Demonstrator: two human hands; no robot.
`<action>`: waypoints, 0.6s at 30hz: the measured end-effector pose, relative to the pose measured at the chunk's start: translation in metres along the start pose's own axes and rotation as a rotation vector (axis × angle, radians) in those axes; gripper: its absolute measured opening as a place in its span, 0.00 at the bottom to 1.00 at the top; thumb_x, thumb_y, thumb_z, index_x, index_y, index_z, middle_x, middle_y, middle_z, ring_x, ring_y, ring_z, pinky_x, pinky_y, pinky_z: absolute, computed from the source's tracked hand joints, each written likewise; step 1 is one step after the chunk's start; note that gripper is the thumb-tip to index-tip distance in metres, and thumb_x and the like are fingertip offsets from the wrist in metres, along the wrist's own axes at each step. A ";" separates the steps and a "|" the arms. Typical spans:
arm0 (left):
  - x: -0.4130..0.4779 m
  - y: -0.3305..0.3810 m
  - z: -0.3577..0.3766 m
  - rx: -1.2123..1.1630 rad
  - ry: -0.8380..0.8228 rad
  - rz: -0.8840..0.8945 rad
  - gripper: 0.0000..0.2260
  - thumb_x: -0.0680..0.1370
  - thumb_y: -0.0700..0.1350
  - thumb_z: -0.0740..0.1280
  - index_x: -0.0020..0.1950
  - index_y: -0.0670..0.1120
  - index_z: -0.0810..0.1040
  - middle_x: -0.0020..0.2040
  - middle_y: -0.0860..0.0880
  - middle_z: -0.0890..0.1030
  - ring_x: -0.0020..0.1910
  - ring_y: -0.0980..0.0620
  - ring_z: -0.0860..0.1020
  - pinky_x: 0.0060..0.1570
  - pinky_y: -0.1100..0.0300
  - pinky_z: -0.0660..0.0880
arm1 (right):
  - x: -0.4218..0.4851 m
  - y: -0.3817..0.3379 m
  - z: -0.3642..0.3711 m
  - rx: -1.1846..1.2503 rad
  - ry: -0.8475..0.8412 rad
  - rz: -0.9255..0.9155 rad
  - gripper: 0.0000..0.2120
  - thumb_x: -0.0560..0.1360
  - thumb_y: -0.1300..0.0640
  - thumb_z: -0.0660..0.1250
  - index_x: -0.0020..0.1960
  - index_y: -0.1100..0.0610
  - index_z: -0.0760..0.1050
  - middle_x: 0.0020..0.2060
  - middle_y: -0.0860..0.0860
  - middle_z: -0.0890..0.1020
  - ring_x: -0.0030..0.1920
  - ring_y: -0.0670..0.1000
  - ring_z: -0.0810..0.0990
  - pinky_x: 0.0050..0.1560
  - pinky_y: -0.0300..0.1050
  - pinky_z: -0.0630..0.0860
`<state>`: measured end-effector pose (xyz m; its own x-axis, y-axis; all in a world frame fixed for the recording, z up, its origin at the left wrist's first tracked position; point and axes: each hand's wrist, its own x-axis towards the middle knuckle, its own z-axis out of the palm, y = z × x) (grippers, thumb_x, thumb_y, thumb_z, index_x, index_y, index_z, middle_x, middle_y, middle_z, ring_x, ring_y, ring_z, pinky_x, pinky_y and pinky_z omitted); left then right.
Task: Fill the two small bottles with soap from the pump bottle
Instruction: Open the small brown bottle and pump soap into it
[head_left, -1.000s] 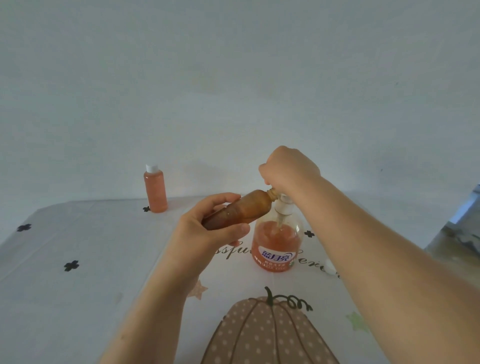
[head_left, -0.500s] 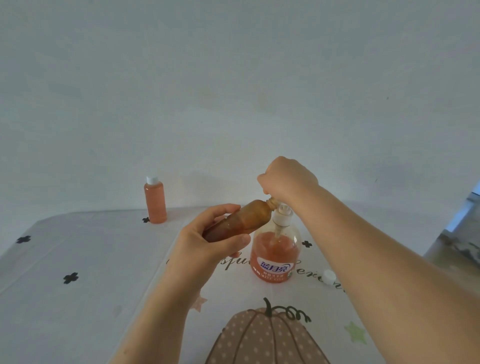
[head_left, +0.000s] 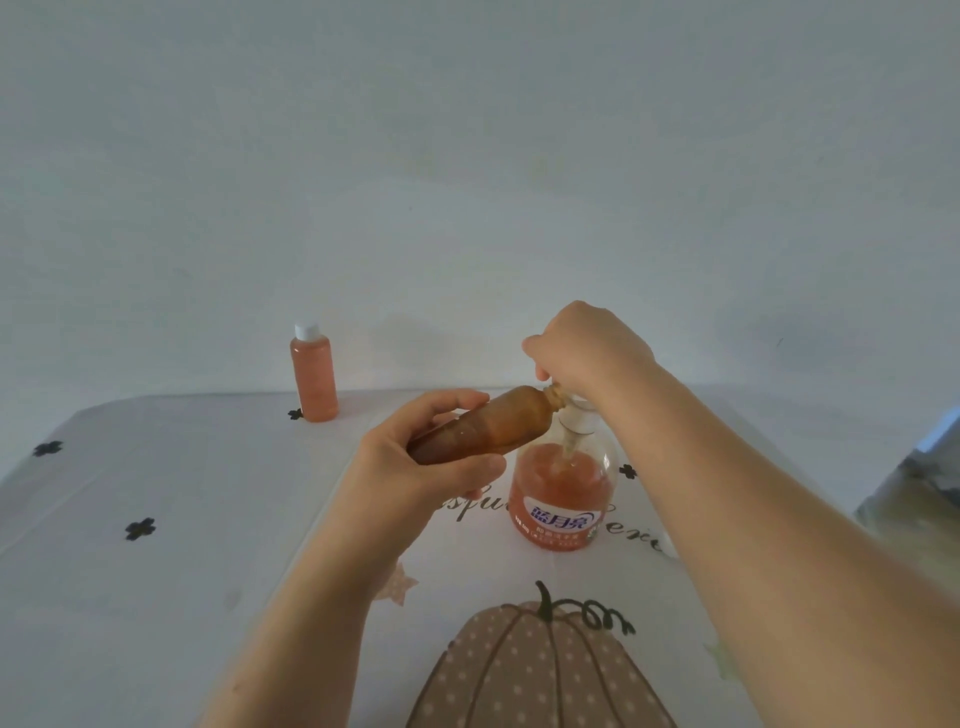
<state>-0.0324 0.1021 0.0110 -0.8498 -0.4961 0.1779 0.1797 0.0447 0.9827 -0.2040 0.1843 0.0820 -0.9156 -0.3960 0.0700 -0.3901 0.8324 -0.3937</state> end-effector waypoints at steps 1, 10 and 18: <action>0.000 0.000 0.000 0.001 0.003 0.000 0.20 0.67 0.32 0.77 0.52 0.53 0.83 0.44 0.48 0.85 0.36 0.47 0.82 0.49 0.43 0.80 | 0.000 0.000 0.000 -0.001 -0.002 0.002 0.10 0.75 0.58 0.62 0.47 0.57 0.82 0.43 0.51 0.85 0.40 0.54 0.80 0.33 0.41 0.66; -0.005 0.006 0.005 -0.039 0.010 0.028 0.20 0.68 0.32 0.76 0.53 0.53 0.83 0.44 0.50 0.85 0.41 0.46 0.83 0.46 0.49 0.82 | -0.006 -0.006 -0.016 -0.031 0.017 -0.003 0.10 0.76 0.57 0.62 0.48 0.57 0.82 0.40 0.51 0.83 0.34 0.51 0.76 0.33 0.40 0.67; -0.007 0.008 0.005 -0.048 0.024 0.023 0.20 0.68 0.32 0.76 0.53 0.52 0.83 0.44 0.49 0.85 0.41 0.44 0.84 0.44 0.54 0.83 | -0.012 -0.009 -0.018 -0.049 0.039 -0.001 0.10 0.75 0.60 0.62 0.48 0.58 0.83 0.35 0.51 0.80 0.32 0.52 0.75 0.33 0.40 0.66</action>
<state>-0.0275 0.1108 0.0176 -0.8333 -0.5157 0.1989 0.2235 0.0148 0.9746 -0.1911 0.1884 0.1018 -0.9180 -0.3820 0.1066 -0.3943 0.8504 -0.3482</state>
